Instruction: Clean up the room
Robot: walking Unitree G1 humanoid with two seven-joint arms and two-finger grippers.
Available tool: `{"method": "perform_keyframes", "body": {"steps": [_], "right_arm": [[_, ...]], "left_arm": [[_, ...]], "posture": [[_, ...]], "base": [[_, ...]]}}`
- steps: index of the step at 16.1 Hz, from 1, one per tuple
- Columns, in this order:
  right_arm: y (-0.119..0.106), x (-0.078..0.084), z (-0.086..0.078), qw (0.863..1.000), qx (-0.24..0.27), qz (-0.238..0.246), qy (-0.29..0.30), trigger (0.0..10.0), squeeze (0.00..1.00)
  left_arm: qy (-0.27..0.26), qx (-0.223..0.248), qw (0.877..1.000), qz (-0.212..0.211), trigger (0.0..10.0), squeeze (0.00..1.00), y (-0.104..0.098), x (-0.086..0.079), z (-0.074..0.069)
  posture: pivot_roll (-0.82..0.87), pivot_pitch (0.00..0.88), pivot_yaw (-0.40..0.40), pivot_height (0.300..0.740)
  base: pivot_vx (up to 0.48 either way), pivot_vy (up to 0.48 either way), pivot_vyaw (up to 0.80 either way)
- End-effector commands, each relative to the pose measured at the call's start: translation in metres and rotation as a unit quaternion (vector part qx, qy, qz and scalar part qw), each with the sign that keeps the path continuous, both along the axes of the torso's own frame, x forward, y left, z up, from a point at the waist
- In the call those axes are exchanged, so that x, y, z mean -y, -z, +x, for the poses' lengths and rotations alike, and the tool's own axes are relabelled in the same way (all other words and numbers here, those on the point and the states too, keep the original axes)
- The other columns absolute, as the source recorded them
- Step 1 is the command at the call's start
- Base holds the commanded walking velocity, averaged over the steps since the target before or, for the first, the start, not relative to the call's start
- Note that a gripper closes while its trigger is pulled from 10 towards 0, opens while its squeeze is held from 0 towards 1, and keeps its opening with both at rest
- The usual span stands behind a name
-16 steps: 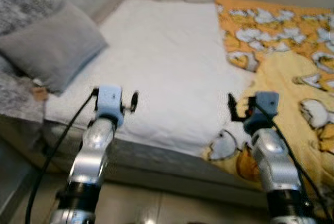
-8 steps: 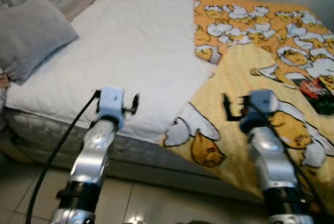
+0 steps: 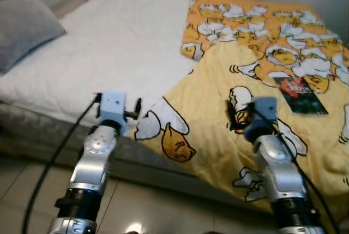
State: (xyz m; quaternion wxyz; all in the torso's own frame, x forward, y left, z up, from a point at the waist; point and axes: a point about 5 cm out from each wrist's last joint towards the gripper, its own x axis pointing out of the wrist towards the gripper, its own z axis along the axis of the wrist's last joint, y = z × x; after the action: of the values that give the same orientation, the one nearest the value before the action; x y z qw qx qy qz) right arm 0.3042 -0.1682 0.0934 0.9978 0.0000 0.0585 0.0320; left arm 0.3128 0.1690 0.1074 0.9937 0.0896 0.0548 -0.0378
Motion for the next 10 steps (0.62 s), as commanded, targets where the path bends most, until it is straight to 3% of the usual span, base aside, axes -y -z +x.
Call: {"method": "perform_keyframes", "body": {"steps": [1, 5, 10], "right_arm": [[-0.0028, 0.0082, 0.001, 1.0, 0.002, -0.004, 0.009, 10.0, 1.0], [-0.0017, 0.008, 0.0002, 1.0, 0.0, -0.005, 0.008, 10.0, 1.0], [-0.0007, 0.0066, -0.0001, 1.0, -0.002, -0.006, 0.007, 10.0, 1.0]], "left_arm": [[0.007, 0.003, 1.0, 0.002, 10.0, 1.0, -0.0018, 0.0055, 0.0014], [0.008, 0.002, 1.0, 0.002, 10.0, 1.0, -0.0012, 0.006, 0.0011], [0.01, 0.0, 1.0, 0.005, 10.0, 1.0, -0.0007, 0.0059, 0.0011]], "posture": [[-0.07, 0.0, -0.004, 0.74], [-0.07, 0.0, -0.004, 0.74], [-0.07, 0.0, -0.002, 0.74]], "base": [[0.0, -0.48, 0.69], [0.0, -0.48, 0.68], [0.0, -0.48, 0.0]]}}
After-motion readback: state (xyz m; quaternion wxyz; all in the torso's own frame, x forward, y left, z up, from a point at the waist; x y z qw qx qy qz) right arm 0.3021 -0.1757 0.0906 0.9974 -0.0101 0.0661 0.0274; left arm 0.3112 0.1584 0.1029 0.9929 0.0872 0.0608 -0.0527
